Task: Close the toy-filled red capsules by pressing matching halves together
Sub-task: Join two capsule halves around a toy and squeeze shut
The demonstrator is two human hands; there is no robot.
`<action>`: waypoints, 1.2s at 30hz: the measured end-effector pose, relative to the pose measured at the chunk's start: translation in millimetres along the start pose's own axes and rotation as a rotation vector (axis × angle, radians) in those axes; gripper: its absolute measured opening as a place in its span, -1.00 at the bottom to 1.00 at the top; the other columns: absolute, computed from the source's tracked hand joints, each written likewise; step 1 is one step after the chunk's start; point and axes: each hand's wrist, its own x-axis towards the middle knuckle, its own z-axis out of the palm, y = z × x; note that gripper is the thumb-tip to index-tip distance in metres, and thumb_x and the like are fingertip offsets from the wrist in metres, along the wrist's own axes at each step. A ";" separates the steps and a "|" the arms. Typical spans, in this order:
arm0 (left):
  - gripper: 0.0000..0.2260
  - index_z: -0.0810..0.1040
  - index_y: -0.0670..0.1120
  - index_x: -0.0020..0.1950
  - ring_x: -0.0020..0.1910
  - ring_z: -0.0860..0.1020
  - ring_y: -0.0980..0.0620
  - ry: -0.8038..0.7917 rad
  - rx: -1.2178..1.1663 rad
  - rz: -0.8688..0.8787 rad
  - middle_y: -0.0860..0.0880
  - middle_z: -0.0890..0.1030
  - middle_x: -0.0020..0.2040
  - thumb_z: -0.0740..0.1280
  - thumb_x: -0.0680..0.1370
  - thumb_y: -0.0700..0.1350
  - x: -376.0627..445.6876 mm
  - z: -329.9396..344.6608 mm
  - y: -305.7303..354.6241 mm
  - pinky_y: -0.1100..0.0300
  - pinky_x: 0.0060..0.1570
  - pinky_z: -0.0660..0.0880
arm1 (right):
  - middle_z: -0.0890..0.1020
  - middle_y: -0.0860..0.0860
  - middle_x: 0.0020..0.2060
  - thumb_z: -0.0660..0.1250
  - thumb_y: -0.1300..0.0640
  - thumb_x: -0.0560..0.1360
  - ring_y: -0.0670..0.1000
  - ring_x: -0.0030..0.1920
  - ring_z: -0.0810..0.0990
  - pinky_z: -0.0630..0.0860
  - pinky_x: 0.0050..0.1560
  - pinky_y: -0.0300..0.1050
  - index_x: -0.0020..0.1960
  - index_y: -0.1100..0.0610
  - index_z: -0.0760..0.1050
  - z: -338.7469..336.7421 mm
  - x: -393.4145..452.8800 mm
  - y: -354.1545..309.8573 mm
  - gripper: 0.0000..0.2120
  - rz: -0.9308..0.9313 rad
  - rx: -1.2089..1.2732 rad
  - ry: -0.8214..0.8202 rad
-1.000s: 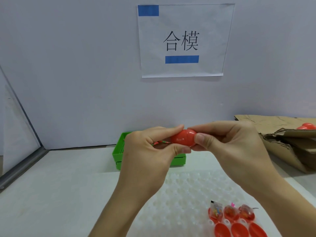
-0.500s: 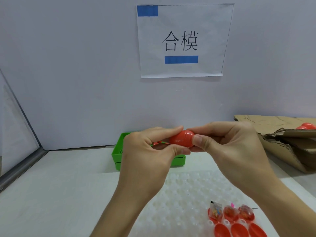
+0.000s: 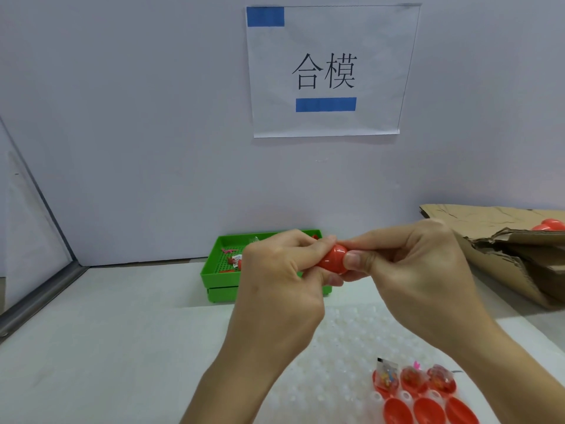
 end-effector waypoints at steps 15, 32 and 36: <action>-0.84 0.67 -0.01 0.01 -0.14 0.67 0.05 -0.120 -0.498 -0.265 0.01 0.69 -0.14 0.47 0.44 -0.08 3.0 -5.3 6.7 0.24 -0.17 0.62 | 0.74 0.12 -0.16 0.45 -0.14 0.28 0.03 -0.18 0.72 0.62 -0.09 -0.22 -0.02 0.07 0.71 -14.9 7.4 1.7 -0.62 0.194 0.309 -0.170; -0.72 0.69 0.07 -0.02 -0.11 0.68 0.12 -0.030 -0.341 -0.279 0.15 0.70 -0.16 0.51 0.31 0.09 2.7 -4.0 0.7 0.29 -0.10 0.61 | 0.76 0.05 -0.13 0.43 0.00 0.32 0.02 -0.13 0.74 0.63 -0.11 -0.25 -0.04 0.03 0.72 -9.5 5.4 4.1 -0.75 0.214 0.297 -0.161; -0.78 0.69 0.13 -0.08 -0.17 0.68 0.15 0.005 -0.327 -0.290 0.18 0.70 -0.20 0.58 0.31 0.02 0.8 -0.9 2.2 0.35 -0.15 0.58 | 0.75 0.02 -0.19 0.46 0.08 0.40 0.01 -0.16 0.74 0.67 -0.05 -0.15 -0.13 0.05 0.72 -3.6 4.1 7.9 -0.90 0.181 0.242 -0.068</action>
